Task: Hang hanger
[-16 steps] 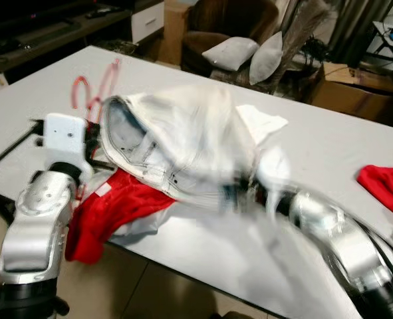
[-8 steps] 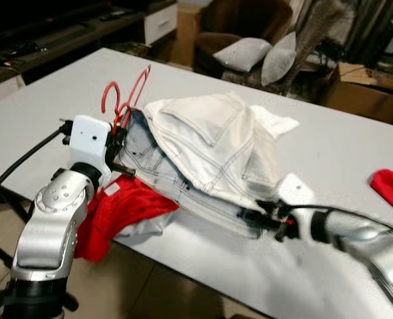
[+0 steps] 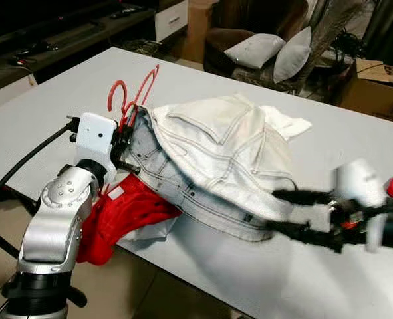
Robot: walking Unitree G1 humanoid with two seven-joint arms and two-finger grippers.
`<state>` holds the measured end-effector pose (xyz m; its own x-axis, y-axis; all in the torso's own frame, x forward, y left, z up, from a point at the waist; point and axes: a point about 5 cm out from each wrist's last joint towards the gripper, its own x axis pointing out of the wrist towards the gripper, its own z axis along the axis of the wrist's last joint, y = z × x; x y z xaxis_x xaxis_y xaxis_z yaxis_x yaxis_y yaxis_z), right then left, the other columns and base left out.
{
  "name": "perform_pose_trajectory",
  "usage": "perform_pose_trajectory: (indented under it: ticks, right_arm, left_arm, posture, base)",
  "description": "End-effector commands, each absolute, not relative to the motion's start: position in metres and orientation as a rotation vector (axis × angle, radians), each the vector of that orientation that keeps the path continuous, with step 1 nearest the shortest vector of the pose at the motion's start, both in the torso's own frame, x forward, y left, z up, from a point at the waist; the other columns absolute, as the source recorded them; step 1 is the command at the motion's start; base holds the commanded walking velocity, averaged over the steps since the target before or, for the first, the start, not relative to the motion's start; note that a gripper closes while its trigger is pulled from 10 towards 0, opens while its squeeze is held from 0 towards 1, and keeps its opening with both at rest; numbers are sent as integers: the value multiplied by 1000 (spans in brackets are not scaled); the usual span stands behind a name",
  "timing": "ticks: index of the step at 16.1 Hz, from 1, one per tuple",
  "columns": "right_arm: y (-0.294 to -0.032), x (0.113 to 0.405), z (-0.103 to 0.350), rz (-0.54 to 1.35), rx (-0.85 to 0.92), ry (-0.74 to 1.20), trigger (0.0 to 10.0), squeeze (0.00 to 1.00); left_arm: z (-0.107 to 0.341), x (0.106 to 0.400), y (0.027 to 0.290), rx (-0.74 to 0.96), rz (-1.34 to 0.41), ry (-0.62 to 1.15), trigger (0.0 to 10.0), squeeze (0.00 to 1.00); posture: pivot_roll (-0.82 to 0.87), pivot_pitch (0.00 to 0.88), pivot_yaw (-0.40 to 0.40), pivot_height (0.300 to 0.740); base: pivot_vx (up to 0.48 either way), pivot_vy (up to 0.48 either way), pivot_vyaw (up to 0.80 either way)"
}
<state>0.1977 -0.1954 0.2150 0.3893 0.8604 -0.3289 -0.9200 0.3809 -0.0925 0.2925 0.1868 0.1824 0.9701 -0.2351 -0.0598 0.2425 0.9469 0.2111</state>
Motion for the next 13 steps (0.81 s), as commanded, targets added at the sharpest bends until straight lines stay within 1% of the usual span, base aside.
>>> perform_pose_trajectory:
  ticks: [1,3,5,7,8,9,11,12,13]
  right_arm:
    - [-195,195,222,1155,-260,217,10000,1000]
    - [-193,192,223,1132,-224,201,10000,1000]
    - [-197,199,210,998,-296,283,10000,1000]
    - [-184,203,207,951,-112,193,10000,1000]
    - [-183,208,204,877,-48,145,10000,1000]
    - [-186,218,202,715,-75,72,10000,1000]
    - [-189,229,188,408,97,71,10000,1000]
    - [-188,231,182,262,122,63,10000,1000]
    - [-189,232,178,188,131,67,10000,1000]
  left_arm:
    - [186,294,182,211,-268,18,10000,0]
    - [187,295,178,184,-271,19,10000,0]
    - [188,297,173,185,-283,16,10000,0]
    - [188,296,164,150,-306,6,10000,0]
    - [190,295,159,125,-315,-3,10000,0]
    - [190,294,155,117,-330,-4,10000,0]
    - [185,291,144,87,-357,0,10000,0]
    - [180,289,139,73,-367,1,10000,0]
    - [177,289,138,74,-371,1,10000,0]
  posture:
    - [-42,14,-2,740]
    - [-49,13,-3,740]
    - [-55,16,4,740]
    - [-52,23,5,740]
    - [-53,25,4,740]
    - [-52,30,1,740]
    - [-57,35,1,740]
    - [-61,37,-1,740]
    - [-61,37,-1,740]
  base:
    - [0,0,0]
    - [0,0,0]
    - [0,0,0]
    - [0,0,0]
    - [0,0,0]
    - [0,0,0]
    - [0,0,0]
    - [0,0,0]
    - [0,0,0]
